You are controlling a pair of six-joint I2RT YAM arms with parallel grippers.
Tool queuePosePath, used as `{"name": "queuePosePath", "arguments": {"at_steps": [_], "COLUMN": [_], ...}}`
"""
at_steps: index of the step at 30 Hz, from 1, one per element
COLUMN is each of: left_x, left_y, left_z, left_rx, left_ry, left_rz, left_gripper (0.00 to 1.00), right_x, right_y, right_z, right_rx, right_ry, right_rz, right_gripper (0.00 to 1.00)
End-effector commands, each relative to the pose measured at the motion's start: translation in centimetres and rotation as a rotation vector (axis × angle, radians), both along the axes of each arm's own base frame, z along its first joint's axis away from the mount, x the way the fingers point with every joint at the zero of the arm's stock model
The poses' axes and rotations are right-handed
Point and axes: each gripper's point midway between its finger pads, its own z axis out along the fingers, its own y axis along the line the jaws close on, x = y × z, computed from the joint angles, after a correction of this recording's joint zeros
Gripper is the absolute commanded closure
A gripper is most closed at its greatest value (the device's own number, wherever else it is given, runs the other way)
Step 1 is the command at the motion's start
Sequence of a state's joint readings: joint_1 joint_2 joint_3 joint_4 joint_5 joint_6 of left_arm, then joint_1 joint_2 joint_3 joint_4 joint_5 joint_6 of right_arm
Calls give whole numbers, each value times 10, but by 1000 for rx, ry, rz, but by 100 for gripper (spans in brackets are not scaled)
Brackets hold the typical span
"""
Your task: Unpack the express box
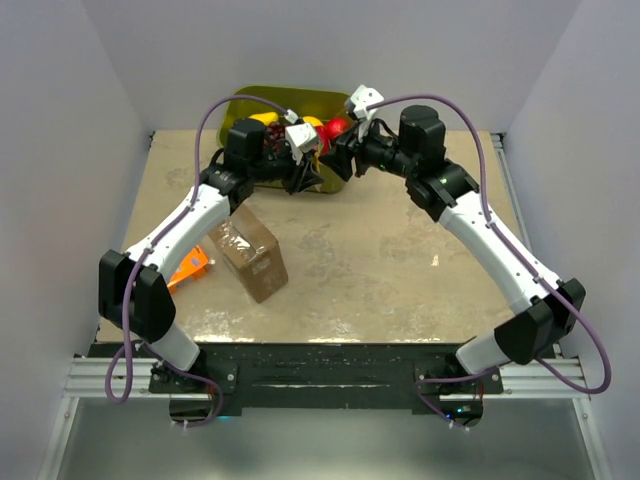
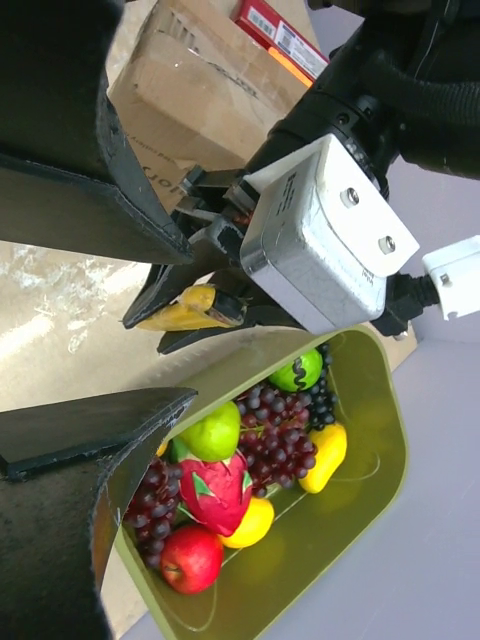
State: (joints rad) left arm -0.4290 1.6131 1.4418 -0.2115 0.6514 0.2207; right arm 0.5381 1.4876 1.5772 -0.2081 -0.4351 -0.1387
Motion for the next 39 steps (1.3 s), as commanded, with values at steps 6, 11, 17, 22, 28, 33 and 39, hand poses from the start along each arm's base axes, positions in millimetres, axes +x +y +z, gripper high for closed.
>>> {"name": "queuePosePath", "arguments": {"at_steps": [6, 11, 17, 22, 28, 33, 39], "left_x": [-19, -31, -31, -31, -28, -23, -27], "left_y": [-7, -12, -12, -12, -8, -1, 3], "left_z": [30, 29, 30, 29, 28, 27, 18], "left_rx": [-64, -85, -86, -91, -89, -83, -113], "left_ry": [-46, -22, -24, -16, -6, 4, 64], "left_rz": [-75, -139, -136, -130, -88, -29, -24], "left_gripper": [100, 100, 100, 100, 98, 52, 34], "right_x": [0, 11, 15, 8, 1, 1, -2], "right_y": [14, 15, 19, 25, 19, 4, -12], "right_z": [-3, -5, -9, -17, -9, 0, 14], "right_rx": [13, 23, 25, 26, 21, 35, 121], "right_ry": [-19, -17, -9, 17, 5, 21, 82], "right_rz": [44, 3, 5, 62, 68, 66, 136], "right_gripper": [47, 55, 70, 100, 100, 100, 100]}}
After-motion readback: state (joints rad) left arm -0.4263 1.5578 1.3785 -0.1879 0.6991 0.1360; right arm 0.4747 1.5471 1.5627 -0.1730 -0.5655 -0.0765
